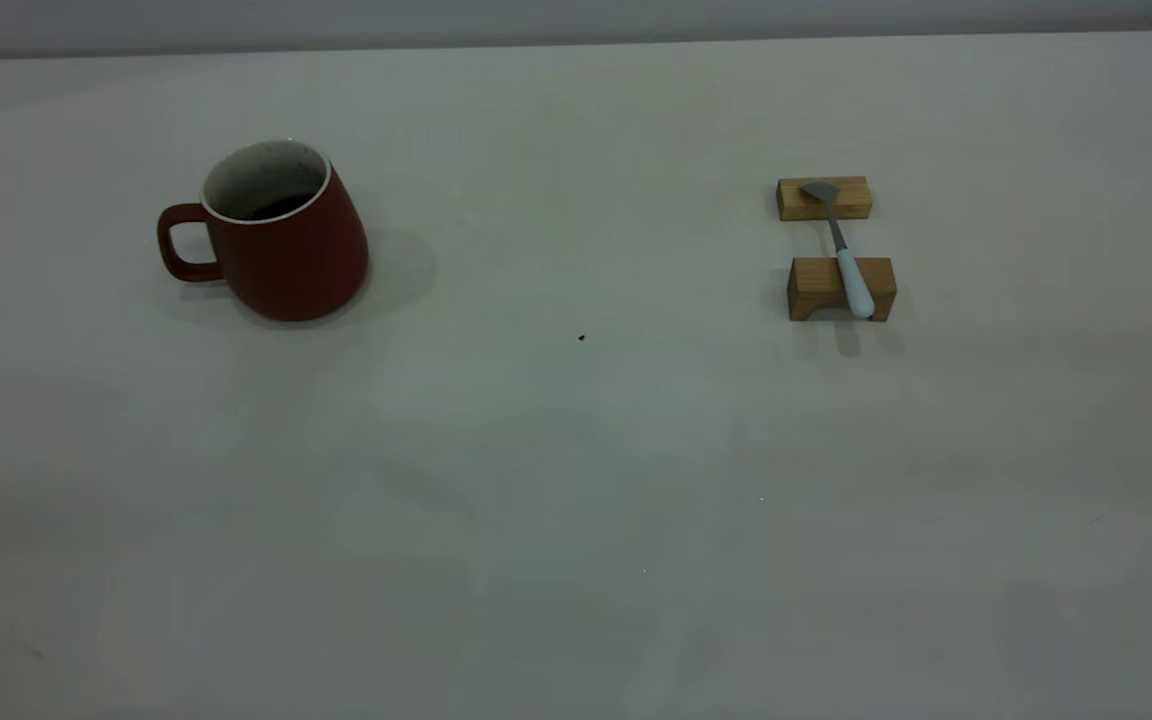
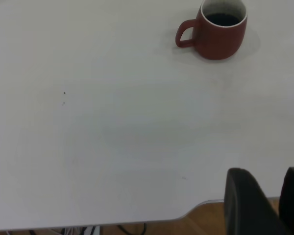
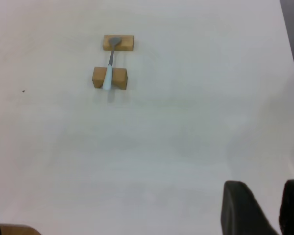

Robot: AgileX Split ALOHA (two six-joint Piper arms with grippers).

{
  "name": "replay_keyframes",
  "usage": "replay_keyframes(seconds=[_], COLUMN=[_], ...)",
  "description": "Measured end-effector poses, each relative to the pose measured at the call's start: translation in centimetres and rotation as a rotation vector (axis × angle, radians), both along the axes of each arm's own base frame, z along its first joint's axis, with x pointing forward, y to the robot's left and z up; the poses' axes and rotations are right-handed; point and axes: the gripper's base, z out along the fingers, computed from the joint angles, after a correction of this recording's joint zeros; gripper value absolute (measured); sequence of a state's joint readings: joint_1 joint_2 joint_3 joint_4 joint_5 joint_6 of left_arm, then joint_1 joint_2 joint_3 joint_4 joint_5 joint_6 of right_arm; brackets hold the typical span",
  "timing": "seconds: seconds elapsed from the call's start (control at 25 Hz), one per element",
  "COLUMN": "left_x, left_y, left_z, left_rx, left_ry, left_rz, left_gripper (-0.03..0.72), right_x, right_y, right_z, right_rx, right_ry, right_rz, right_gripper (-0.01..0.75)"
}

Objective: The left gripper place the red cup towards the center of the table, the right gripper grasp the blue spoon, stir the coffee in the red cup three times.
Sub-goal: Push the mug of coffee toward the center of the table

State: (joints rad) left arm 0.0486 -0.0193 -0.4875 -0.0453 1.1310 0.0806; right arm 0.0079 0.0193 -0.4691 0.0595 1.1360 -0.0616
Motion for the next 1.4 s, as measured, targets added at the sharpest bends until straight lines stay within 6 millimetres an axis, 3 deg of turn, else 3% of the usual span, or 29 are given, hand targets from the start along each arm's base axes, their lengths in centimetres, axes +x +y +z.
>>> replay_keyframes(seconds=[1.2,1.4], left_x=[0.1,1.6], left_y=[-0.1,0.0], left_z=[0.0,1.3], left_rx=[-0.048,-0.054], left_ry=[0.02,0.124], left_rz=[0.026,0.014], left_gripper=[0.243,0.243], right_x=[0.0,0.0], right_y=[0.0,0.0], right_z=[0.0,0.0], right_rx=[0.0,0.0], right_ry=[0.0,0.0], right_rz=[0.0,0.0], right_gripper=[0.237,0.237])
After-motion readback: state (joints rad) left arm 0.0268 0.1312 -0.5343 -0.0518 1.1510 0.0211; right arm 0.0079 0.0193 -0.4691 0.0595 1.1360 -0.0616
